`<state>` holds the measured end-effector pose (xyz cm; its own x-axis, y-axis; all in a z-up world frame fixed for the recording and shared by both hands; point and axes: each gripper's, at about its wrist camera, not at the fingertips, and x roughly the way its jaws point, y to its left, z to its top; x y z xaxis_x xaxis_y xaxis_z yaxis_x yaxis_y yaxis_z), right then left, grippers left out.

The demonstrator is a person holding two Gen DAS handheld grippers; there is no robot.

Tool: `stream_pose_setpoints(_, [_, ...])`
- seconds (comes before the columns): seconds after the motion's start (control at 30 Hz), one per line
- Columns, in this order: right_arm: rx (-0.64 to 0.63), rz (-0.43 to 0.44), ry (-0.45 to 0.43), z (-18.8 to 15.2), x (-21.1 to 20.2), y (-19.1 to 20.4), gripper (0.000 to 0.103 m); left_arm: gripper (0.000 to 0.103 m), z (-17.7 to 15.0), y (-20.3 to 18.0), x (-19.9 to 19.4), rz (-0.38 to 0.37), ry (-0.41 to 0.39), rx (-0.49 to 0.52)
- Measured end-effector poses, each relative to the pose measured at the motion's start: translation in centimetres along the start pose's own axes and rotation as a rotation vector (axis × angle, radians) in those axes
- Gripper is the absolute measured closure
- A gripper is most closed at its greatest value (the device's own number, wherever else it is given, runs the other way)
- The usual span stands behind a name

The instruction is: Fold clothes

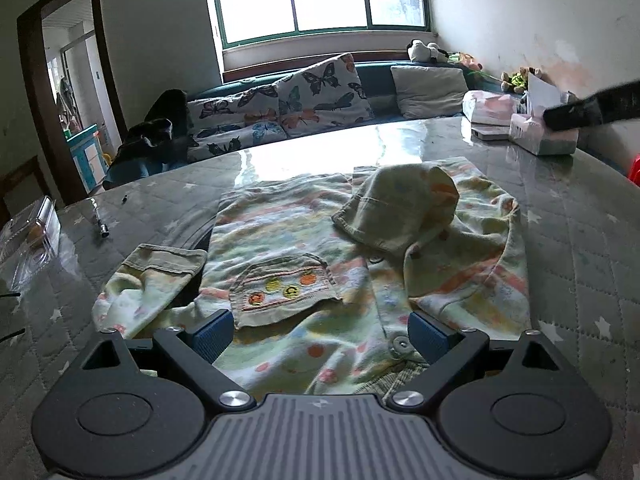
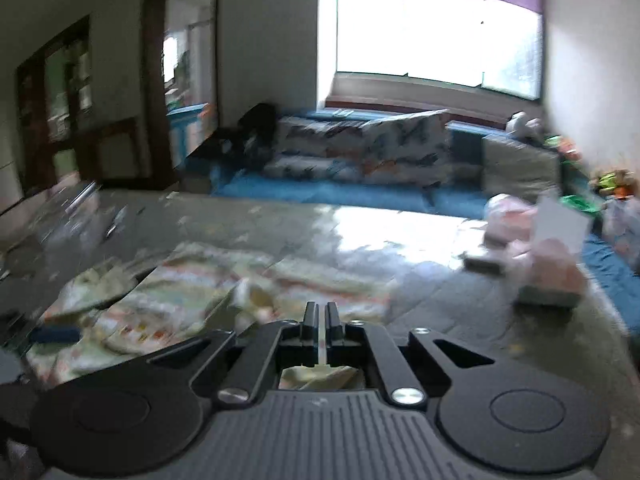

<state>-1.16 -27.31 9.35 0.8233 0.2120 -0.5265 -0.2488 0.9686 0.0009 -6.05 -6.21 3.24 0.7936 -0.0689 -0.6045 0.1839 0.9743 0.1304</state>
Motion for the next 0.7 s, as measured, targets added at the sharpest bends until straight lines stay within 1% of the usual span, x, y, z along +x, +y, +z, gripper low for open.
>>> stream_pose_setpoints(0.03, [-0.008,0.015,0.005,-0.1,0.4,0.5,0.094,0.008,-0.1,-0.1,-0.1,-0.002,0.000,0.006])
stream_pose_setpoints(0.1, [-0.038,0.043,0.014,-0.1,1.5,1.5,0.092,0.008,-0.3,-0.3,-0.2,-0.007,0.002,0.012])
stream_pose_setpoints(0.17, [-0.059,0.073,0.023,0.1,2.8,2.7,0.082,0.008,-0.4,-0.3,-0.2,-0.012,0.005,0.012])
stream_pose_setpoints(0.23, [-0.087,0.095,0.037,0.2,4.2,4.1,0.063,0.008,-0.4,-0.3,-0.1,-0.015,0.006,0.009])
stream_pose_setpoints(0.33, [-0.140,0.082,0.065,0.2,6.3,5.7,0.061,0.008,-0.4,-0.1,-0.1,-0.021,0.008,-0.003])
stream_pose_setpoints(0.43, [-0.132,0.084,0.086,0.1,8.1,6.5,0.061,0.007,-0.5,-0.2,0.0,-0.029,0.010,-0.006])
stream_pose_setpoints(0.5, [-0.129,0.065,0.092,0.1,9.1,6.4,0.061,0.007,-0.5,-0.2,0.1,-0.030,0.013,-0.007])
stream_pose_setpoints(0.57, [-0.116,0.069,0.109,0.1,10.0,6.0,0.064,0.007,-0.5,-0.1,0.2,-0.030,0.017,-0.009])
stream_pose_setpoints(0.6, [-0.109,0.071,0.117,0.1,10.4,5.9,0.070,0.007,-0.5,-0.1,0.3,-0.030,0.019,-0.010])
stream_pose_setpoints(0.63, [-0.103,0.080,0.125,0.0,10.6,5.7,0.086,0.007,-0.6,-0.1,0.4,-0.029,0.021,-0.011])
stream_pose_setpoints(0.67, [-0.097,0.082,0.128,0.0,10.6,5.6,0.090,0.007,-0.6,-0.1,0.4,-0.029,0.022,-0.012])
stream_pose_setpoints(0.7, [-0.089,0.078,0.122,0.0,10.4,5.4,0.092,0.007,-0.5,-0.1,0.4,-0.028,0.022,-0.013])
